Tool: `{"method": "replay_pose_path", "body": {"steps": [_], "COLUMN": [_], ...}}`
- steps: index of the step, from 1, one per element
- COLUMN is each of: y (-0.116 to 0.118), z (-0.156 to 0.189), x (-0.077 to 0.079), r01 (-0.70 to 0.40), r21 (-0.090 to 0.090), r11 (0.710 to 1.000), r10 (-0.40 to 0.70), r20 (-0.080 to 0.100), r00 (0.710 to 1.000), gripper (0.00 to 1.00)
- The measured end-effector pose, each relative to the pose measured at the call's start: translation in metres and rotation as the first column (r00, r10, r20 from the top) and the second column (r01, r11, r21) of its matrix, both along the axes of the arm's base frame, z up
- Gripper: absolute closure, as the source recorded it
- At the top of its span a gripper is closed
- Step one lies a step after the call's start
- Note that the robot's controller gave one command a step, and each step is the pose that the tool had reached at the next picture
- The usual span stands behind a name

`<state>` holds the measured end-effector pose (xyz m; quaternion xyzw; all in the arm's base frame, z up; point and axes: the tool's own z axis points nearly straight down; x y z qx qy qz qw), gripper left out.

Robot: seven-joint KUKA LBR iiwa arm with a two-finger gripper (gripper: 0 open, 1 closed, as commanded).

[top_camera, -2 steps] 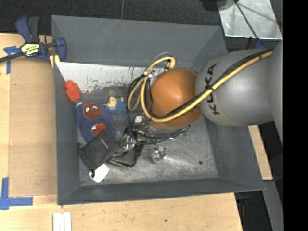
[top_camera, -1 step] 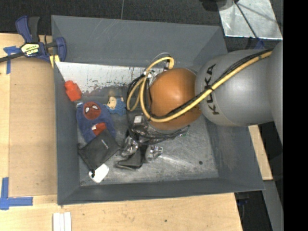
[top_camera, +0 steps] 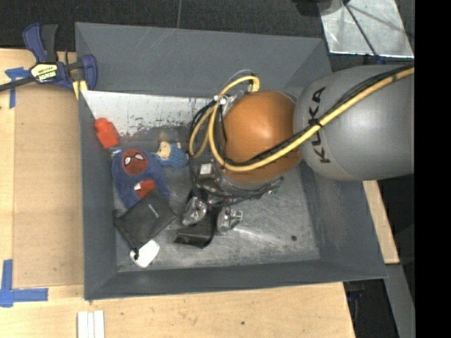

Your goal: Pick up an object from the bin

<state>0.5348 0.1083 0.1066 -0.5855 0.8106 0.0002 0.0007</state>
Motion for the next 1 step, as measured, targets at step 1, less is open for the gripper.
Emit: {"method": "replay_pose_path", "body": {"steps": [1], "y": [-0.0001], "z": [0.0529], "x": [0.0003], "r01": [0.004], "r21": [0.000], "r11": [1.000], "r10": [-0.004], "r20": [0.000], "r00": [1.000], "gripper": [1.00]}}
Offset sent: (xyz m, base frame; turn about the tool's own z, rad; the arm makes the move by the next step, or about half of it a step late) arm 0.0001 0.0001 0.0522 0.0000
